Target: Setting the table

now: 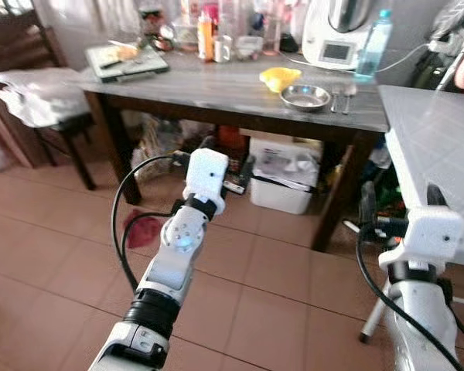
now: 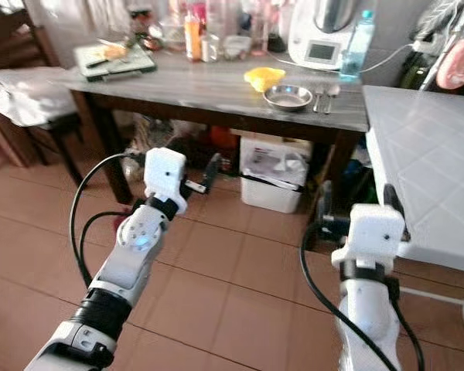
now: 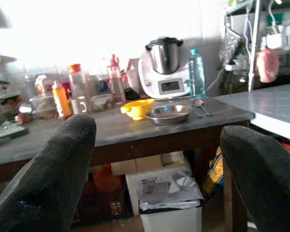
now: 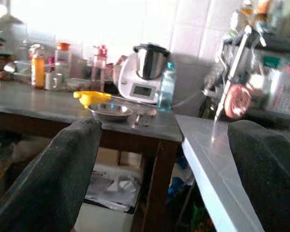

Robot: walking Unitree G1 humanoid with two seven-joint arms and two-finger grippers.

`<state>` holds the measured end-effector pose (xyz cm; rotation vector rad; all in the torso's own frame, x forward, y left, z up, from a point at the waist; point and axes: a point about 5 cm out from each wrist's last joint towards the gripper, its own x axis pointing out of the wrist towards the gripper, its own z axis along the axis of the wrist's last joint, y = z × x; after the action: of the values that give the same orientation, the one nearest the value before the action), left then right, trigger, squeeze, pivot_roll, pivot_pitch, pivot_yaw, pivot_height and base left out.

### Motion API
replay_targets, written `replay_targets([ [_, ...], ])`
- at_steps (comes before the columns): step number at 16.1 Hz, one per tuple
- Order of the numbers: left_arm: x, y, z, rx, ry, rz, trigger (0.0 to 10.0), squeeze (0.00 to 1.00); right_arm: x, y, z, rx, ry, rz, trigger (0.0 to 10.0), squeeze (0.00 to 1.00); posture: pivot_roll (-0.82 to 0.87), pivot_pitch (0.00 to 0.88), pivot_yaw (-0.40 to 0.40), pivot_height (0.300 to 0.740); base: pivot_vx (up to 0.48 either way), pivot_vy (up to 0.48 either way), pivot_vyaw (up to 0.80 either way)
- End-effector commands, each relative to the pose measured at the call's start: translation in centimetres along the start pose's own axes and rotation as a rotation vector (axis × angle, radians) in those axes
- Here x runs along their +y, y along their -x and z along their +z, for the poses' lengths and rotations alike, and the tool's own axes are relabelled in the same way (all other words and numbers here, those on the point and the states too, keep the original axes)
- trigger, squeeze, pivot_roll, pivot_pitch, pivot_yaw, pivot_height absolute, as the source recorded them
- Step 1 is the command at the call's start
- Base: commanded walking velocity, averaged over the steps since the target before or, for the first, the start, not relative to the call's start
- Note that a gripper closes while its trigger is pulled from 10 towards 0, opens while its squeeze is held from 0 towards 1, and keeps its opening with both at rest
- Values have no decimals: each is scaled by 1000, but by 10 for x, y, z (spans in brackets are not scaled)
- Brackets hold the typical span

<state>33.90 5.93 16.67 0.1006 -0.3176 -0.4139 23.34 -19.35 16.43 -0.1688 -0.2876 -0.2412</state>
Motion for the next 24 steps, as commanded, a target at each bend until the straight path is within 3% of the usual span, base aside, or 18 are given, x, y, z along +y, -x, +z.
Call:
replay_targets([
  [1,-3,-2,0,4,-28,-45,10000,0,-4,5,-1,-5,9,-35,10000,0,14,13,73,714,0,0,0],
  [5,1,2,-6,34,-9,-61,10000,0,-2,10,-2,7,5,-75,10000,0,-13,28,87,714,0,0,0],
  [7,-2,1,-2,27,13,-86,10000,0,2,14,3,6,6,-55,10000,0,-6,46,53,714,0,0,0],
  [9,-3,13,-17,78,19,-90,10000,0,3,27,-10,84,-48,-42,10000,0,30,68,32,714,0,0,0],
  [11,14,34,-38,170,46,7,10000,0,3,38,-14,118,-32,-6,10000,0,14,88,17,714,0,0,0],
  [14,40,60,-37,155,-22,115,10000,0,-8,48,-6,121,-20,-5,10000,0,14,105,-12,714,0,0,0],
  [16,41,76,-47,209,-34,125,10000,0,-18,45,-9,130,3,-33,10000,0,22,110,-27,714,0,0,0],
  [18,35,79,-47,206,-51,101,10000,0,-14,37,-4,109,-3,-19,10000,0,15,116,-42,714,0,0,0],
  [24,30,63,-32,162,-35,95,10000,0,-7,35,0,106,-11,16,10000,0,22,131,-36,714,0,0,0],
])
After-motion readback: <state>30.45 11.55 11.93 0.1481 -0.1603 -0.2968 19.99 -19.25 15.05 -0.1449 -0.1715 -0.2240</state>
